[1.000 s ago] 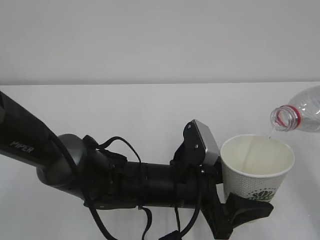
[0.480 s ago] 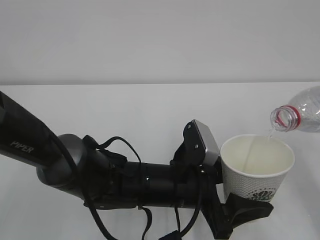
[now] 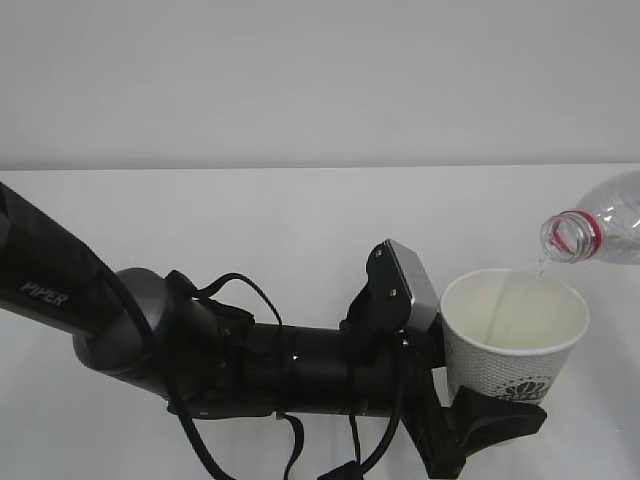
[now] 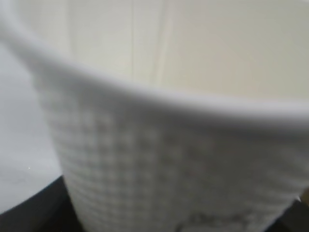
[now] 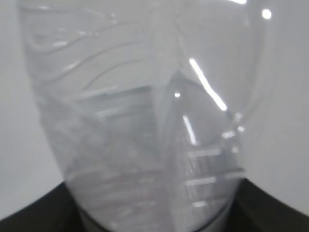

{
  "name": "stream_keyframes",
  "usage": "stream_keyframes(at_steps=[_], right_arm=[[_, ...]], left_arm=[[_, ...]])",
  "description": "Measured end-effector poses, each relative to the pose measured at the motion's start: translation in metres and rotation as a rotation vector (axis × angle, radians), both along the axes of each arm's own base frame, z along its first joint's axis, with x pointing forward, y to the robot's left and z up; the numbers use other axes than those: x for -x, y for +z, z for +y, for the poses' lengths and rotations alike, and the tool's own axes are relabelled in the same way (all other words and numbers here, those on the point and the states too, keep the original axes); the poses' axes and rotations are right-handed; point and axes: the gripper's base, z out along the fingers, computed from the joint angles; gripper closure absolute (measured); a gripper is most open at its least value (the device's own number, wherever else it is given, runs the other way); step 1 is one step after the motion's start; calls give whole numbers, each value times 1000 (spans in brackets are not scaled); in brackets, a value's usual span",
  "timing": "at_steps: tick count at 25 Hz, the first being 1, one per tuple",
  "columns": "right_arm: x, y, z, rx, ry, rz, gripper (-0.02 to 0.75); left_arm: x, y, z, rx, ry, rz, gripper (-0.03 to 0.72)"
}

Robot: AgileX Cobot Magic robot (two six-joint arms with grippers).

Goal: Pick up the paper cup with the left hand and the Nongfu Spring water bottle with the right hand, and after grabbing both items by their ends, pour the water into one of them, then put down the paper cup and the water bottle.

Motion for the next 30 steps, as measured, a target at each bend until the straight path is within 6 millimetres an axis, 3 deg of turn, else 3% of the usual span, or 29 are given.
stream_keyframes(at_steps=[30], right_arm=[[0,0,0,0,0,-2,307]], left_arm=[[0,0,0,-2,1,0,145]])
